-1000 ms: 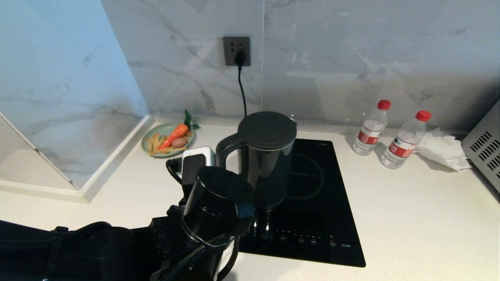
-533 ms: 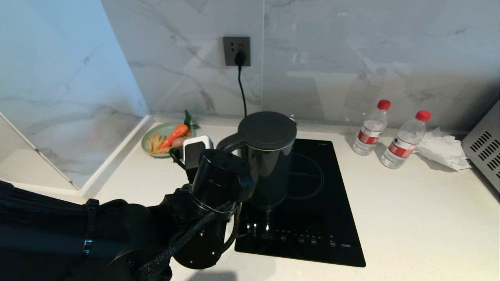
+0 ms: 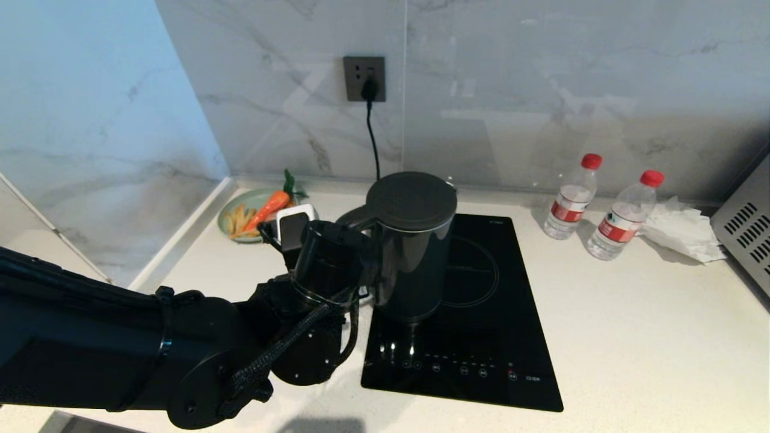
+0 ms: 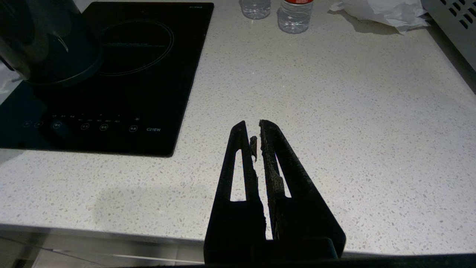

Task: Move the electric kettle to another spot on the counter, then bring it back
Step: Pick up the kettle

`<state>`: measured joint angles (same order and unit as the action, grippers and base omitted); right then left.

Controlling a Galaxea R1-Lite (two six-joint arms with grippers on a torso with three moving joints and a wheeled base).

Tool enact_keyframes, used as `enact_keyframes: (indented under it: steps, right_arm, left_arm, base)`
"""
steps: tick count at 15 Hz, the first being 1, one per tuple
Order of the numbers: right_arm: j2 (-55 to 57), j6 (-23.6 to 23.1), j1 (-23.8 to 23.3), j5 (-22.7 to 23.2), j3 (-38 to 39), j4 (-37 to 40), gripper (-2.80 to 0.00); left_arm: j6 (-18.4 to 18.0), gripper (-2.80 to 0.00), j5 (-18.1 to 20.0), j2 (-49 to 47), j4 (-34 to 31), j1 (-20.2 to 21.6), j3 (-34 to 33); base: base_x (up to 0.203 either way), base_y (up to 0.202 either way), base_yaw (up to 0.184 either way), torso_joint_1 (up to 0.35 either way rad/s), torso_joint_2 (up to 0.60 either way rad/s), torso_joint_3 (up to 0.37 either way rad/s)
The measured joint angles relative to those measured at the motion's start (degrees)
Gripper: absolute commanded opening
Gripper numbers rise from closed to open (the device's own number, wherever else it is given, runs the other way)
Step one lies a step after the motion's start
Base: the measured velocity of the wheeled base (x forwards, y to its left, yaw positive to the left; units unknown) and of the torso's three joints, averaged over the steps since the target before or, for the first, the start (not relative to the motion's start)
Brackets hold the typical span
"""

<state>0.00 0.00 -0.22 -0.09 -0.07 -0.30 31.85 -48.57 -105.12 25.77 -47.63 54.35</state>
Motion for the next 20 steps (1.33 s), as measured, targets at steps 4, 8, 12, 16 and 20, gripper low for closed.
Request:
enact_keyframes:
  steps: [4,8,12,16,20]
  right_arm:
    - [0.00,0.00,-0.02,0.01,0.00,-0.02,-2.80]
    - [0.00,0.00,0.00,0.03,0.00,0.00,-2.80]
    - [0.00,0.00,0.00,0.02,0.00,0.00,-2.80]
    - [0.00,0.00,-0.02,0.02,0.00,0.00,-2.80]
    - [0.00,0.00,0.00,-0.01,0.00,-0.01,-2.80]
  left_arm:
    - [-2.70,0.00,-0.07,-0.06,2.80,0.45,0.26]
    - [-4.41,0.00,-0.10,-0.28,5.38,0.18,0.26]
    - [-4.51,0.00,-0.19,-0.76,5.29,-0.11,1.35]
    - [-4.61,0.00,-3.01,-0.94,5.34,-0.08,1.03]
    - [-4.62,0.00,-4.42,-0.37,5.36,0.41,-0.25]
  base:
    - [0.000,0.000,0.000,0.000,0.00,0.000]
    - [0.000,0.000,0.000,0.000,0.00,0.000]
    - [0.000,0.000,0.000,0.000,0.00,0.000]
    - [0.000,0.000,0.000,0.000,0.00,0.000]
    - [0.000,0.000,0.000,0.000,0.00,0.000]
